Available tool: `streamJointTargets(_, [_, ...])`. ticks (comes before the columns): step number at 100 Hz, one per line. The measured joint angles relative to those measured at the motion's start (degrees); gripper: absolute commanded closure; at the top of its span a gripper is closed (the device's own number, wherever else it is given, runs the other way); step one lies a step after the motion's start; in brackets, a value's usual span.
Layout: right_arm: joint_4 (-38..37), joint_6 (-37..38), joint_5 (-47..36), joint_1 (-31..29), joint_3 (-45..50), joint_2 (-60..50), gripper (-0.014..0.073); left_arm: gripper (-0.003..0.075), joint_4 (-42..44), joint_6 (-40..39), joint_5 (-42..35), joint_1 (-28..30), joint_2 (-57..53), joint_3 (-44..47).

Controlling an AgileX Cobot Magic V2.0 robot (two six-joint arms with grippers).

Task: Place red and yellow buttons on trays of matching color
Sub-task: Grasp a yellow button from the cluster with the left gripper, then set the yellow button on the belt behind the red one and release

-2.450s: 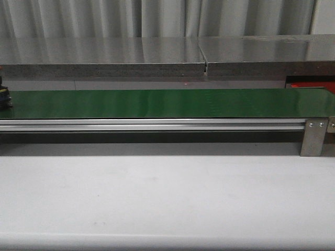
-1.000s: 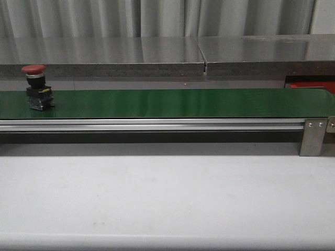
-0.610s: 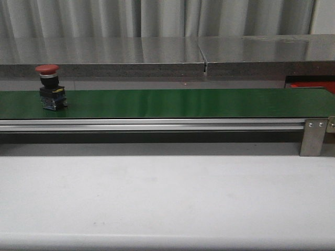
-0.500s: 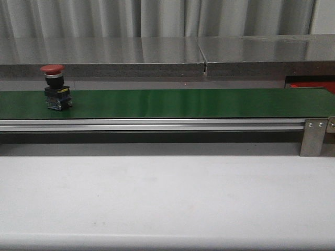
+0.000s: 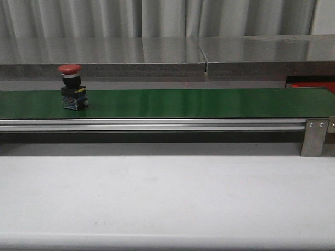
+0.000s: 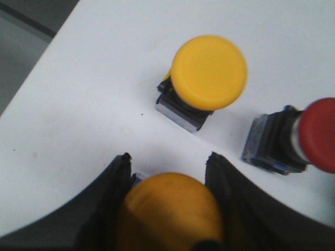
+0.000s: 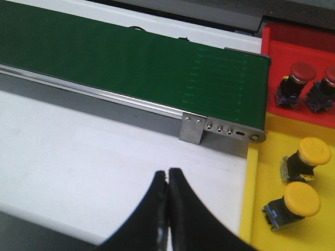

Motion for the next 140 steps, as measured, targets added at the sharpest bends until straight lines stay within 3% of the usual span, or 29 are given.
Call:
streamJointTargets(23, [0.0,0.0,0.0,0.0,0.0,0.0,0.071,0.0739,-7.0,-0.2,4.8,-0.4,-9.2,0.0])
streamJointTargets(58, [0.0,0.0,0.0,0.0,0.0,0.0,0.071,0.0739,-7.4,0.0,6.6,-7.4,-17.8,5.7])
streamJointTargets(99, [0.0,0.0,0.0,0.0,0.0,0.0,0.071,0.0739,-7.4,1.5,-2.7,-14.4,-17.8,16.7])
streamJointTargets(140, [0.0,0.0,0.0,0.0,0.0,0.0,0.071,0.0739,-7.4,2.5,-8.8,-16.4,-17.8,21.3])
